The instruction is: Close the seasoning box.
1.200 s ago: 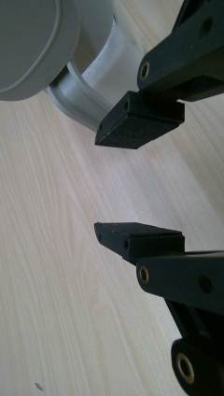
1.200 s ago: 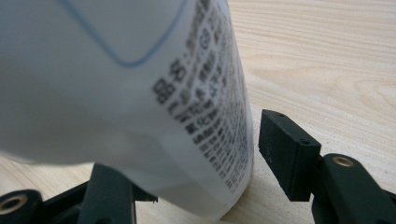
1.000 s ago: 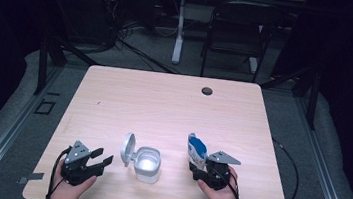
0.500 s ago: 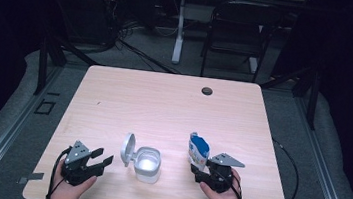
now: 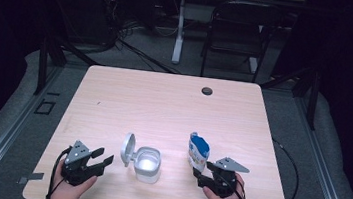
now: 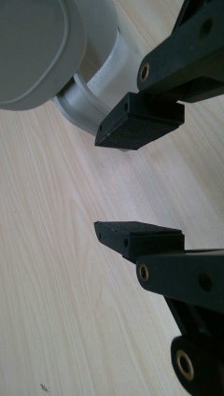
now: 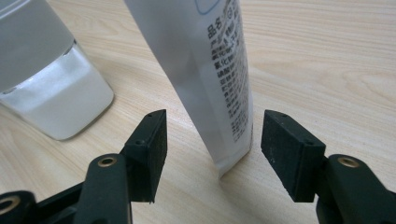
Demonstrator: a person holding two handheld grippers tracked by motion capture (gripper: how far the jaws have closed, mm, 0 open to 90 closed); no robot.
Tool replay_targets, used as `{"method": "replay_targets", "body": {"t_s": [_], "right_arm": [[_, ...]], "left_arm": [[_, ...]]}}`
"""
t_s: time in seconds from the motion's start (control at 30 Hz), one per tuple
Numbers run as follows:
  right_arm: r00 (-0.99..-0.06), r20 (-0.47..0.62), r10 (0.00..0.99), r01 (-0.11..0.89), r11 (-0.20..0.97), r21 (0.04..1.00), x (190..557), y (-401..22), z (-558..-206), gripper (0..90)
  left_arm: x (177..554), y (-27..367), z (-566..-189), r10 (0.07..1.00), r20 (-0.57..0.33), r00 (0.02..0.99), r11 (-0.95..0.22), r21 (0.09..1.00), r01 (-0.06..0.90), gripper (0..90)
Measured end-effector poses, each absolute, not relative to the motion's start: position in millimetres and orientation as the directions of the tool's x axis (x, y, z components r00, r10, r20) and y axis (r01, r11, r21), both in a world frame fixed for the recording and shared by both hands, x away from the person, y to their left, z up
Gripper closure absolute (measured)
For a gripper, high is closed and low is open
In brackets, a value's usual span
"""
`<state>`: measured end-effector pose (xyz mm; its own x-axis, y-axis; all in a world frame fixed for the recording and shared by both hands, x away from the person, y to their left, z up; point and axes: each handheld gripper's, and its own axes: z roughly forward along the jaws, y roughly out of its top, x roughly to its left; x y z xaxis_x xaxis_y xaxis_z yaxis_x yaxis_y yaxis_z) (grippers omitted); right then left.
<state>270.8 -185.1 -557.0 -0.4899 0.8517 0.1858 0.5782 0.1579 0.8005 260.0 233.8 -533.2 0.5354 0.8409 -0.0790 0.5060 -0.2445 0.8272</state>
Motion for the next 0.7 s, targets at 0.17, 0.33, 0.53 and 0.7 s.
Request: {"method": "replay_targets", "body": {"t_s": [0.17,0.33,0.53,0.7], "right_arm": [[-0.489,0.198,0.85,0.58,0.147,0.801,264,-191,-555,40.4],[-0.491,0.201,0.848,0.581,0.147,0.801,262,-193,-553,40.2],[-0.49,0.2,0.848,0.584,0.149,0.798,257,-198,-552,40.1],[-0.491,0.2,0.848,0.586,0.151,0.796,254,-201,-551,40.0]], "left_arm": [[257,231,-526,0.833,-0.085,0.547,-0.231,0.844,0.484,55.5],[256,228,-519,0.824,-0.078,0.561,-0.244,0.845,0.477,64.2],[253,222,-512,0.81,-0.062,0.583,-0.26,0.853,0.452,77.0],[252,218,-507,0.794,-0.069,0.604,-0.259,0.861,0.439,85.7]]}}
